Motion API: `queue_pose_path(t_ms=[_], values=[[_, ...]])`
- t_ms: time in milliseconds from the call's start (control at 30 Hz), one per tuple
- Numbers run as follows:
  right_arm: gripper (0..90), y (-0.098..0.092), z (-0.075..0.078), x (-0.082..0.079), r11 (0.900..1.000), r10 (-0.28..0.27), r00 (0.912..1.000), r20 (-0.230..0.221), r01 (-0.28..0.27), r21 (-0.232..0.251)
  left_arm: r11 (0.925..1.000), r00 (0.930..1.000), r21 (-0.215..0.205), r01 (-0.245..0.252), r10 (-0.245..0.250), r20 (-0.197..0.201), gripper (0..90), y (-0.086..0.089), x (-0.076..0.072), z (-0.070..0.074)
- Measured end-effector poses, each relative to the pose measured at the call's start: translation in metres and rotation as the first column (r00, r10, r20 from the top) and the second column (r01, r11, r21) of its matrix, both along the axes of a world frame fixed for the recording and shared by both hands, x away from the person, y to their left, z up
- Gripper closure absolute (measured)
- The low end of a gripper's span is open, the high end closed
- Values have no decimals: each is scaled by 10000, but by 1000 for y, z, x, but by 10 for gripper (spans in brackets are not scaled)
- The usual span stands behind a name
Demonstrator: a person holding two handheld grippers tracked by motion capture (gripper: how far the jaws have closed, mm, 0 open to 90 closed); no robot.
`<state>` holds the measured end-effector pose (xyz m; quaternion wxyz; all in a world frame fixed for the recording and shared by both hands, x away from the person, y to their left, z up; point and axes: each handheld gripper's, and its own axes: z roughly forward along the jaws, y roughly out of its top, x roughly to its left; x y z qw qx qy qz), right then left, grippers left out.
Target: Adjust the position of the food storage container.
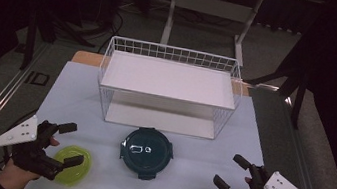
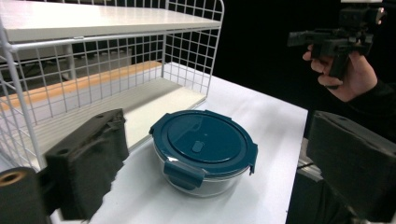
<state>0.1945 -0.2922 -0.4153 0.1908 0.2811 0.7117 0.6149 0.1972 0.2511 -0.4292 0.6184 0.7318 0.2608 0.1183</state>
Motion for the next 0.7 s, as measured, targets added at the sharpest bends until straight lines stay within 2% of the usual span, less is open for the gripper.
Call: queue_pose_path(t_ms=[167,333,433,533,567,600,633,667,700], values=[[111,0,-1,1,10000,25,10000,-31,-25,39,9979,9985,366,537,-539,35,270,-3,7,-3],[111,1,-1,1,10000,73,9999,-119,-73,12,9932,9972,950,677,-644,-379,432,-10,17,-4],[111,2,-1,1,9999,106,9999,-108,-106,12,9872,9965,1431,711,-640,-539,551,-16,25,-6],[111,2,-2,1,9999,142,9998,-104,-142,28,9749,9946,2077,805,-650,-804,653,-22,33,-11],[111,2,-2,1,9999,142,9998,-104,-142,28,9749,9946,2077,805,-650,-804,697,-22,33,-11],[111,2,-2,1,9999,116,9999,-83,-116,10,9639,9928,2527,844,-598,-1034,697,-27,37,-14],[111,2,-3,1,9999,154,9998,-115,-154,18,9576,9917,2736,907,-617,-1129,740,-29,39,-15],[111,2,-3,1,9999,139,9998,-116,-139,14,9463,9907,3116,858,-477,-1277,765,-33,42,-17],[111,2,-3,1,9999,131,9999,-109,-131,-5,9318,9888,3506,938,-461,-1421,799,-36,44,-19]])
